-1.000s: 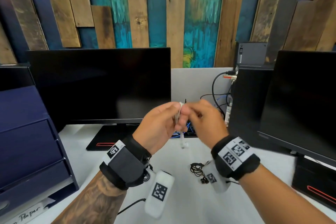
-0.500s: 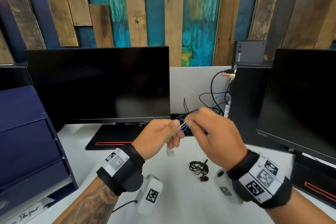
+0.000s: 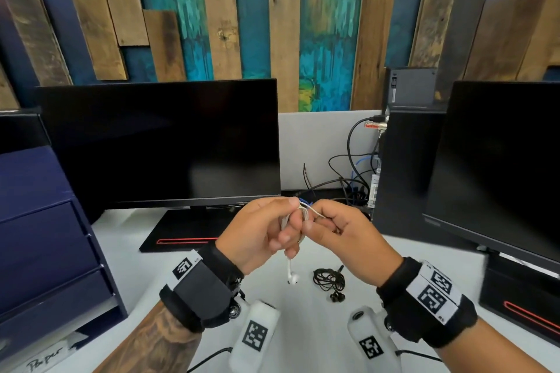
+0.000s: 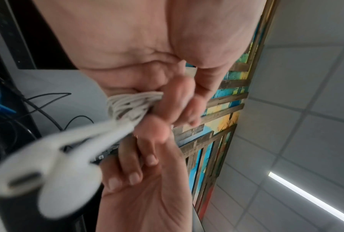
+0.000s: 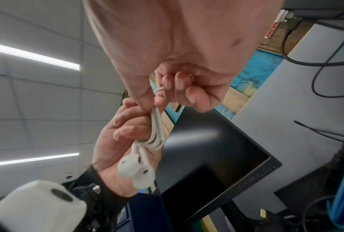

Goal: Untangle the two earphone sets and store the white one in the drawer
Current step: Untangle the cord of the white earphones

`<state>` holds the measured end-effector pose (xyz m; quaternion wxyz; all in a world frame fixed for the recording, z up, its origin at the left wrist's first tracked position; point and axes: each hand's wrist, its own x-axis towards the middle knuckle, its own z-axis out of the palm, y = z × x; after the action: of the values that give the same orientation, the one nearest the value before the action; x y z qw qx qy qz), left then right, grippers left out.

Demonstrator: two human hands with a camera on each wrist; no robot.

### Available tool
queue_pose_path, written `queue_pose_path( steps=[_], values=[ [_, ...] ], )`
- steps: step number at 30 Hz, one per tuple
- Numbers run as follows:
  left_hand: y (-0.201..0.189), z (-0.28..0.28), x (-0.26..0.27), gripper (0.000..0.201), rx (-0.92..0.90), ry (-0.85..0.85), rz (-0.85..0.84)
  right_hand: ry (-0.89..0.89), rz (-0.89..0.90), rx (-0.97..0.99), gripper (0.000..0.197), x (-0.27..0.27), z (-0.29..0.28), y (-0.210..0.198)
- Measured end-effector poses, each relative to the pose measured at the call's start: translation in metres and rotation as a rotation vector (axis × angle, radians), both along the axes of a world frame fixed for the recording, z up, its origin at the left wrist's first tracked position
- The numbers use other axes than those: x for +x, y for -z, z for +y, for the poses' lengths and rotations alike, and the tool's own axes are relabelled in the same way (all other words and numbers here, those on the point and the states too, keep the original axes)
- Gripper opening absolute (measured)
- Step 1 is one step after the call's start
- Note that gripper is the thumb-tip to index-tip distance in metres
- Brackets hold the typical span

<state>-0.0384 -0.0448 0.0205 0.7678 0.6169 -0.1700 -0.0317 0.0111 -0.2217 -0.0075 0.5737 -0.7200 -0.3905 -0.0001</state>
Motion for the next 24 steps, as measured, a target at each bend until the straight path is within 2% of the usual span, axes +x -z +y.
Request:
queue_pose_path(
  steps=[4, 8, 12, 14, 17, 20, 24],
  values=[
    [0.000, 0.002, 0.002, 0.030, 0.140, -0.031, -0.060, 0.081, -0.111, -0.015, 0.020, -0.004, -0.003, -0.002],
    [0.001, -0.004, 0.003, 0.033, 0.289, -0.179, -0.137, 0.131, -0.272, -0.112, 0.027, -0.010, -0.004, -0.011],
    [-0.001, -0.012, 0.003, 0.034, 0.411, -0.275, -0.203, 0.178, -0.316, -0.143, 0.039, -0.005, -0.006, -0.011],
    [0.001, -0.013, 0.003, 0.036, 0.467, -0.316, -0.240, 0.218, -0.353, -0.164, 0.036, 0.000, -0.008, -0.008],
    [0.001, -0.010, 0.004, 0.037, 0.472, -0.333, -0.268, 0.202, -0.358, -0.153, 0.020, 0.007, -0.011, -0.003],
    [-0.005, -0.005, 0.006, 0.038, 0.444, -0.339, -0.253, 0.135, -0.300, -0.117, 0.021, 0.010, -0.013, 0.003],
    [-0.009, -0.003, 0.007, 0.040, 0.425, -0.311, -0.241, 0.320, -0.441, -0.242, 0.023, 0.017, -0.014, 0.011]
  ],
)
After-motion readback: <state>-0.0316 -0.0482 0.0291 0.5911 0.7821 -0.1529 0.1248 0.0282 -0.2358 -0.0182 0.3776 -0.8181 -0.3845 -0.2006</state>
